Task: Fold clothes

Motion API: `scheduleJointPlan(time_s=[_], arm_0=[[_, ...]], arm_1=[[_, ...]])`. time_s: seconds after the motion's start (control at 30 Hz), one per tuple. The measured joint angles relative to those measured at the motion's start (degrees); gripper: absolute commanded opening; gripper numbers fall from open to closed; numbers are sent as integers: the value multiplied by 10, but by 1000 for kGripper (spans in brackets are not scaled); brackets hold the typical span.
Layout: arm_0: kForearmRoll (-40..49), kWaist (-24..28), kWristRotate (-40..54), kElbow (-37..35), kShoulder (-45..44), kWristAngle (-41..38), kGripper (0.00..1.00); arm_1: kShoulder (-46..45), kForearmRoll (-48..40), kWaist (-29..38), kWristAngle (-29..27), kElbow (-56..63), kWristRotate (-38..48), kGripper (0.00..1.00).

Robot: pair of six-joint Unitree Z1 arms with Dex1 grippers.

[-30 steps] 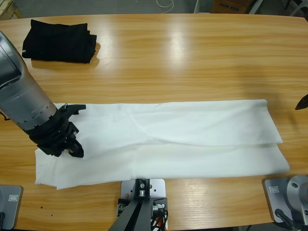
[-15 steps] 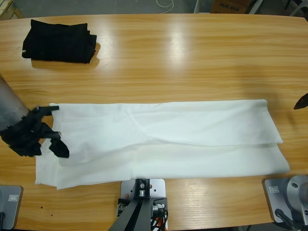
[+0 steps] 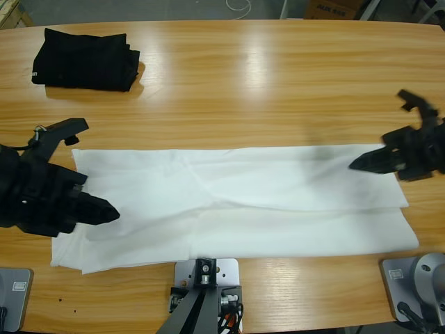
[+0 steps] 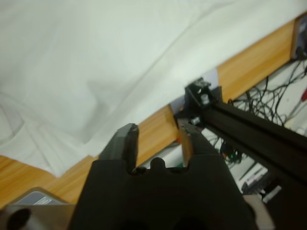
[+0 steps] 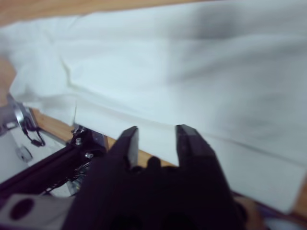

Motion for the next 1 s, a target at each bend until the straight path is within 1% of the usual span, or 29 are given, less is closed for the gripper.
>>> scheduleJointPlan(time_s=[0.1, 0.23, 0.53, 0.63, 0.87, 1.0], arm_0=[[-13, -12, -30, 10, 7, 28, 0], [-34, -16, -48, 24, 30, 39, 0], [-115, -23, -72, 136, 44, 39, 0], [-128, -23, -81, 159, 44, 45, 0], [-167, -24, -104, 162, 41, 49, 0], [-171, -23, -121, 164, 41, 49, 0]], arm_1=[[-4, -72, 59, 16, 19, 20, 0], [5, -168, 142, 22, 25, 61, 0], [123, -341, 301, 22, 25, 156, 0], [157, -377, 327, 22, 25, 170, 0], [193, -428, 346, 23, 25, 180, 0], [236, -464, 371, 33, 19, 193, 0]])
